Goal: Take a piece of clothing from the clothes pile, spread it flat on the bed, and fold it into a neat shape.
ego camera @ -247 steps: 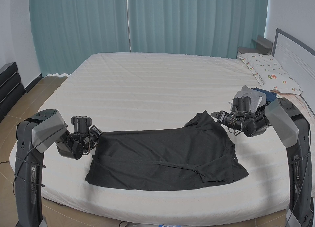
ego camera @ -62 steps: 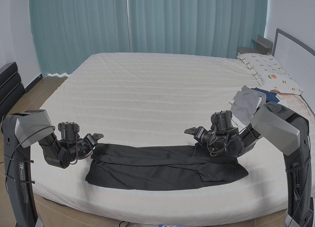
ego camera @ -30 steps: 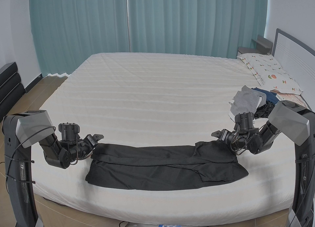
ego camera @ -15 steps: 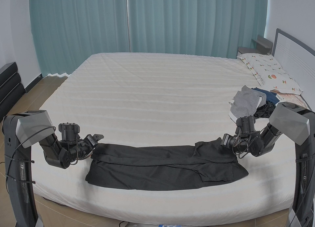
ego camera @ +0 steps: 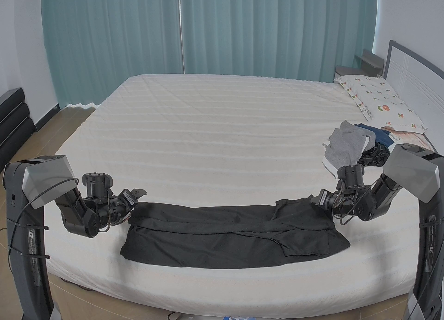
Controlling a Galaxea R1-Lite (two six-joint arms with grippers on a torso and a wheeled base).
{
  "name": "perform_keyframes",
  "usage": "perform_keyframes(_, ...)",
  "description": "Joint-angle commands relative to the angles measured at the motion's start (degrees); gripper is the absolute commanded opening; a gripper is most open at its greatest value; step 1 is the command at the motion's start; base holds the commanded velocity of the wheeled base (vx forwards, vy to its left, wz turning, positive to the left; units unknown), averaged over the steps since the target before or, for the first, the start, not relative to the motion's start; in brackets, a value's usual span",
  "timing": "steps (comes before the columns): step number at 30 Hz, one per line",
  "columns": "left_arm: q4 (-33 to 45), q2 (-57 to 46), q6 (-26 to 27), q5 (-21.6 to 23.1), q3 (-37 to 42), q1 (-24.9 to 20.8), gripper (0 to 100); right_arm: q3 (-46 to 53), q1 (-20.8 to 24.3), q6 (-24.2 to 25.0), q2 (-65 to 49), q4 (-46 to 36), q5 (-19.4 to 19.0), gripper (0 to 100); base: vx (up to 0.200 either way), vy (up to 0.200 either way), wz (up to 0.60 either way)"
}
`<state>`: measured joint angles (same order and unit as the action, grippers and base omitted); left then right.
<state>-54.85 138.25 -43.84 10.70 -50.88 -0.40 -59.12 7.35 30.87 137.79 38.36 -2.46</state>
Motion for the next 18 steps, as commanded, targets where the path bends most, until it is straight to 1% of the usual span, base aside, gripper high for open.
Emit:
perform_keyframes(1,-0.09,0.0,-0.02,-0.07,-0.09,0.05,100,0.33,-0.14,0.42,-2.0,0.04,-0.17,100,0.0,0.0,0.0)
perform_keyframes(6,0.0,0.09,-0.02,-0.07,-0.88,0.05,100,3.93,-2.34,0.77,-5.78,0.57,-0.7,100,0.0,0.0,0.0)
perform_keyframes(7,0.0,0.17,-0.02,-0.07,-0.88,-0.13,100,5.07,-2.78,1.48,-6.31,0.75,-0.7,100,0.0,0.0,0.0)
perform_keyframes(12,0.0,0.79,-0.02,-0.16,-1.32,-1.36,100,8.68,-3.57,10.35,-7.36,4.09,-1.23,100,0.0,0.0,0.0)
perform_keyframes(16,0.0,1.93,-0.02,-0.42,-2.2,-1.79,100,10.43,-4.63,12.46,-6.48,7.25,-4.04,100,0.0,0.0,0.0)
perform_keyframes(17,0.0,1.93,-0.02,-0.42,-2.2,-1.79,100,10.43,-4.63,12.46,-6.48,7.25,-4.04,100,0.0,0.0,0.0)
perform_keyframes(18,0.0,2.46,-0.02,-0.86,-3.08,-1.88,100,11.31,-5.42,13.08,-5.43,8.75,-5.8,100,0.0,0.0,0.0)
